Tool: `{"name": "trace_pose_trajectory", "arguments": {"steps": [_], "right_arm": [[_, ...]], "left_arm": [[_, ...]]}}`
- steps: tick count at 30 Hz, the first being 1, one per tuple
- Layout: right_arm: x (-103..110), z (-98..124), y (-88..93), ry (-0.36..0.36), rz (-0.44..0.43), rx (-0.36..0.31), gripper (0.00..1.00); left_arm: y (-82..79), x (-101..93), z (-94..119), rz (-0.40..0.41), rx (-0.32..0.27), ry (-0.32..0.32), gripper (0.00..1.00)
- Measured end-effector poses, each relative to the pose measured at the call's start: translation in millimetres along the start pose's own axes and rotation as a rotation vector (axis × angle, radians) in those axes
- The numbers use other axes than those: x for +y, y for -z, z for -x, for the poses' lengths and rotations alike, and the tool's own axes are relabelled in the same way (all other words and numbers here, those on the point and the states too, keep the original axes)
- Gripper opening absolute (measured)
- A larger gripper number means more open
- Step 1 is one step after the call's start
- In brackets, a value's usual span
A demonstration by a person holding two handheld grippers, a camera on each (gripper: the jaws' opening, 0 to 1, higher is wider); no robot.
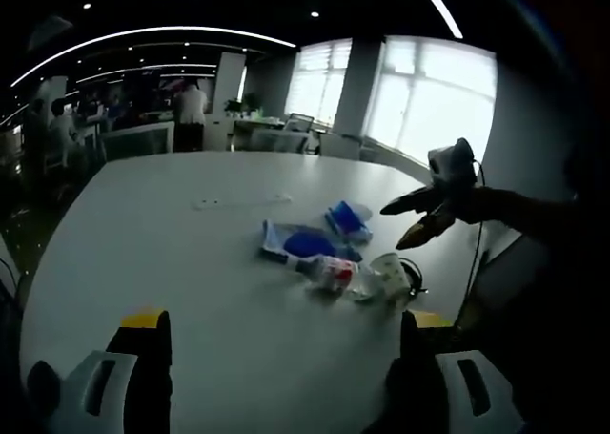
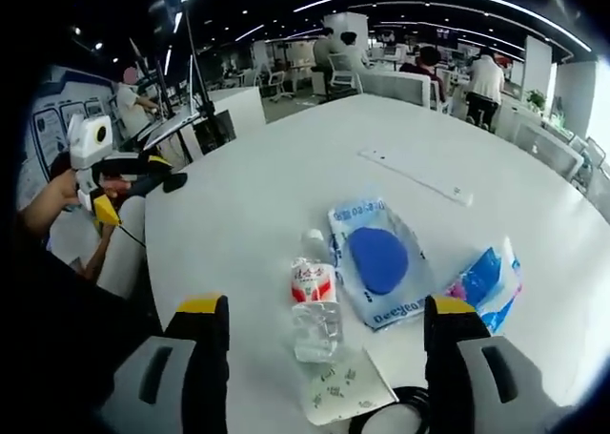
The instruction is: Arrange the tabletop items into an orderly group along one side of the table until the central work area is clear of visible clutter.
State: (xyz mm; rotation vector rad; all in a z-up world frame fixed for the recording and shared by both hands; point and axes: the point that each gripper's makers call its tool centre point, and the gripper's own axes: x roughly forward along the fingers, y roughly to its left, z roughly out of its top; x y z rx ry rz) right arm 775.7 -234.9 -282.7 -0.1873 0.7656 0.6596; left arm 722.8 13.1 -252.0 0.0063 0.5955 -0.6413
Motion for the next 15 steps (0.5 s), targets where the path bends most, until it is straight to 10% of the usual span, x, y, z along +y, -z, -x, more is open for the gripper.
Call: {"name": "trace_pose_trajectory", "arguments": {"steps": [15], "right_arm": [[0.9, -44.6, -12.8, -0.022, 0.067, 0.017, 0.73]], "left_arm": [[-3.6, 3.8, -0.8, -0.015, -0.004, 0.003, 0.99]]}}
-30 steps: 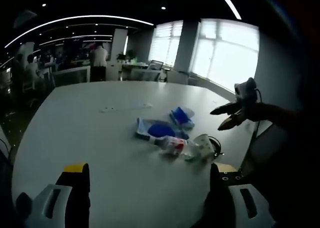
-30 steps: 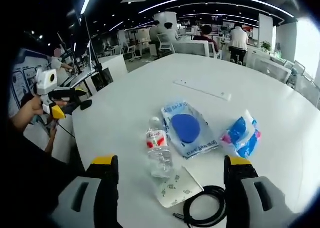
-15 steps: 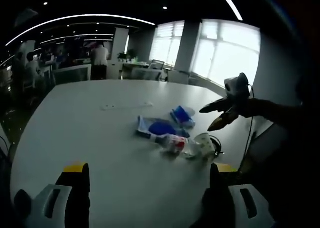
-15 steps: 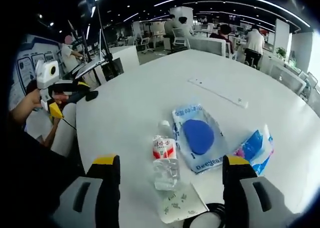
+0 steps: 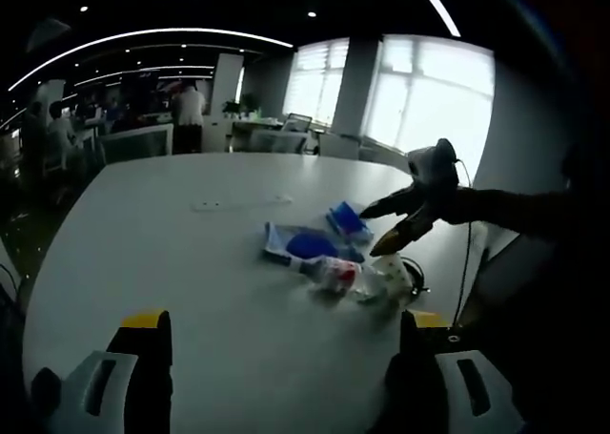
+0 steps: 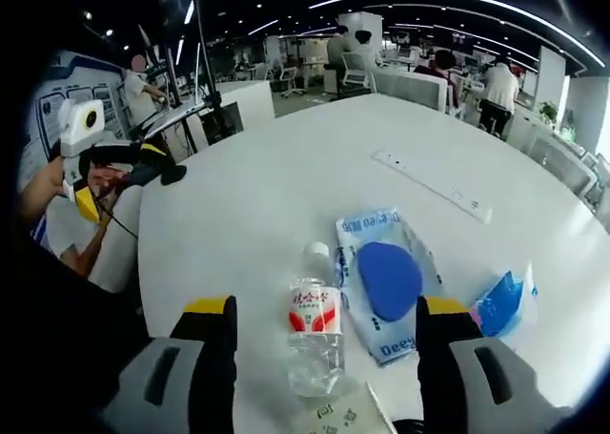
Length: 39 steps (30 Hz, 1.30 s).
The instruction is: Arrange the tabletop items into an orderly group along one side of the table until the central work area is clear of visible clutter.
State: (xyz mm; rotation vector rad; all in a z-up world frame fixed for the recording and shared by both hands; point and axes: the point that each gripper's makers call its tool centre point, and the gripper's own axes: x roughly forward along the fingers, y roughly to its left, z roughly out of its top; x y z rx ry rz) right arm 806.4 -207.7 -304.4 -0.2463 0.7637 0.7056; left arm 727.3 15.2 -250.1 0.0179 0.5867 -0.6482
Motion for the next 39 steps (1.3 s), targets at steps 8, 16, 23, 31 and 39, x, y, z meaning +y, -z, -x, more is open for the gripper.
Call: {"name": "trace_pose_trajectory", "arguments": {"steps": [8, 16, 23, 31, 39], "right_arm": [[4.3, -15.8, -3.3, -0.035, -0.016, 0.023, 0.71], [18.8, -26.8, -6.2, -0.075, -0.026, 0.039, 0.70], [21.2, -39.4, -8.0, -0.101, -0.040, 0.052, 0.68], [14.4, -64.0, -9.7, -0.112, -0.051, 0.086, 0.61], [23.9, -82.7, -13.6, -0.117, -0.014, 0.121, 0.56]], "left_arm": [[9.6, 16.3, -0.2, 0.007, 0.005, 0.004, 0.98], [14.3, 30.2, -1.4, 0.009, 0.003, 0.009, 0.98], [15.8, 33.5, -5.2, 0.015, 0.011, 0.008, 0.98], [10.1, 19.4, -4.8, 0.008, 0.016, 0.012, 0.97], [8.9, 12.2, -3.0, 0.015, 0.018, 0.005, 0.97]]}}
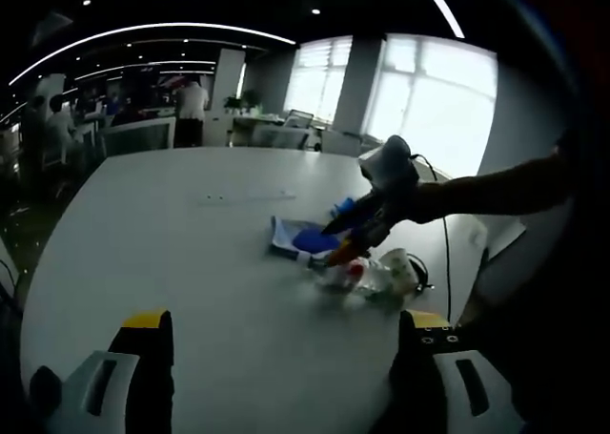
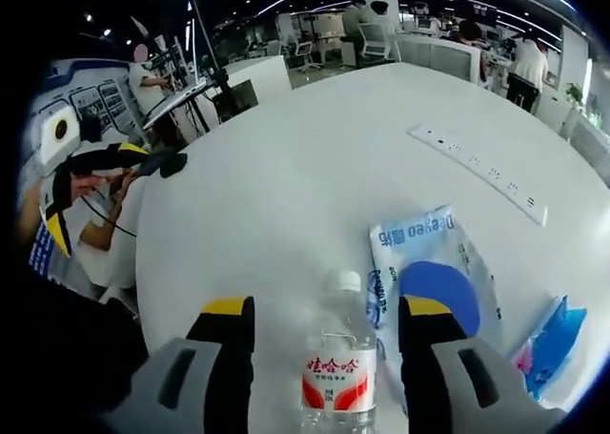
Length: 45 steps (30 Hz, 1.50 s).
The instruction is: Arrange the tabletop items into an orderly group along one side of the table until the central work area is clear of visible clutter.
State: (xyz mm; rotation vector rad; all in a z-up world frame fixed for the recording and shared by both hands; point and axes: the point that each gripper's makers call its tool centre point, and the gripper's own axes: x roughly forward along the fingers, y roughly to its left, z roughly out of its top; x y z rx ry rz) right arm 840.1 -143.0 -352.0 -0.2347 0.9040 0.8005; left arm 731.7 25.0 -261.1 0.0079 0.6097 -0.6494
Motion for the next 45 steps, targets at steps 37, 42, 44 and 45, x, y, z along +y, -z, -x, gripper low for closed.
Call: {"name": "trace_pose_trajectory", "arguments": {"steps": [37, 42, 44, 45], "right_arm": [[-1.1, -62.1, 12.3, -0.005, 0.095, 0.183, 0.31], [-0.3, -63.0, 20.8, -0.002, 0.140, 0.223, 0.27], [-0.6, -62.7, 20.1, -0.002, 0.126, 0.223, 0.26], [-0.5, -62.5, 19.4, -0.003, 0.116, 0.220, 0.25]], "left_arm": [[1.2, -5.4, 9.9, -0.012, -0.003, 0.002, 1.00], [2.5, -3.3, 12.9, -0.001, -0.008, -0.011, 1.00], [2.0, -2.1, 14.5, 0.003, -0.013, -0.021, 1.00], [1.8, -1.8, 14.9, 0.005, -0.015, -0.023, 1.00]]}}
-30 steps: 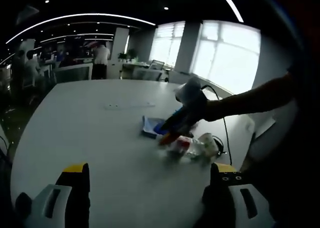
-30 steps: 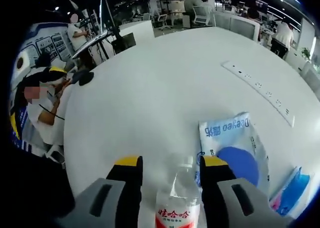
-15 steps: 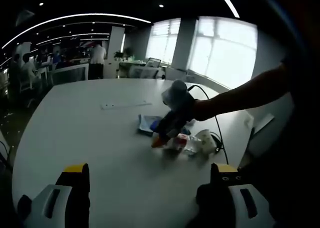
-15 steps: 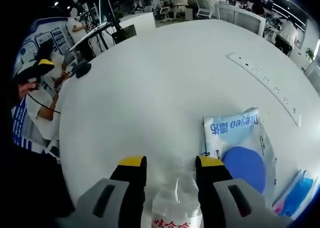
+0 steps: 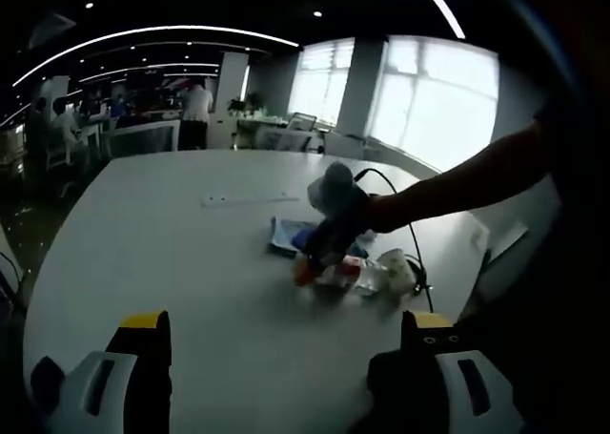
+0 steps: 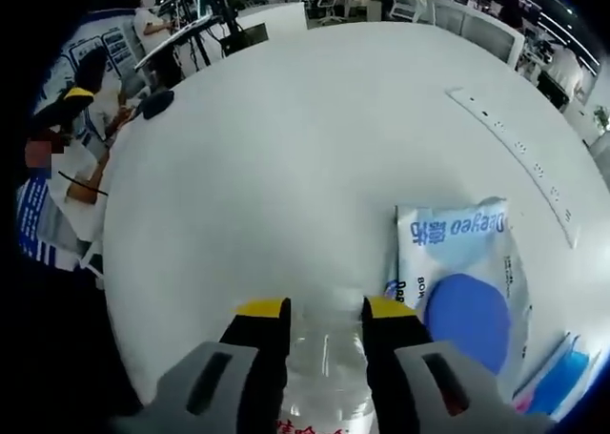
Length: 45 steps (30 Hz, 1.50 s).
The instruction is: Arrange the tabletop items into an orderly group along one side of the table until the central work area is clear of visible clutter.
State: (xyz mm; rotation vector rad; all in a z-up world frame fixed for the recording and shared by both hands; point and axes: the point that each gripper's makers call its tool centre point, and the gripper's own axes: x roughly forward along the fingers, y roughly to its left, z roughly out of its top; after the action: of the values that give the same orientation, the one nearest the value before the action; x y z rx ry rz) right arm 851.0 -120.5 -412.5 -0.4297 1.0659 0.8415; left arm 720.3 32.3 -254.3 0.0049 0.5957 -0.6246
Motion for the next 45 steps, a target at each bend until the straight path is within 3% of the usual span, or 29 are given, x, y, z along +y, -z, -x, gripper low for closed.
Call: {"name": "trace_pose_trajectory", "arguments": {"steps": [3, 18, 32, 45], "right_arm": [[1.7, 1.0, -1.6, -0.009, -0.031, -0.012, 0.22], [11.4, 12.8, -9.7, 0.007, 0.047, -0.046, 0.19], [11.9, 69.3, -28.7, 0.055, 0.043, -0.237, 0.18], [13.7, 112.3, -19.0, 0.094, 0.032, -0.350, 0.18]], "left_arm": [[0.4, 0.2, 1.1, 0.004, -0.002, -0.004, 1.00], [5.9, -5.5, 5.5, -0.001, 0.009, -0.001, 1.00], [9.0, -20.0, 3.1, -0.011, 0.021, 0.021, 0.99], [6.0, -34.4, 1.7, -0.031, 0.024, 0.032, 0.99]]}}
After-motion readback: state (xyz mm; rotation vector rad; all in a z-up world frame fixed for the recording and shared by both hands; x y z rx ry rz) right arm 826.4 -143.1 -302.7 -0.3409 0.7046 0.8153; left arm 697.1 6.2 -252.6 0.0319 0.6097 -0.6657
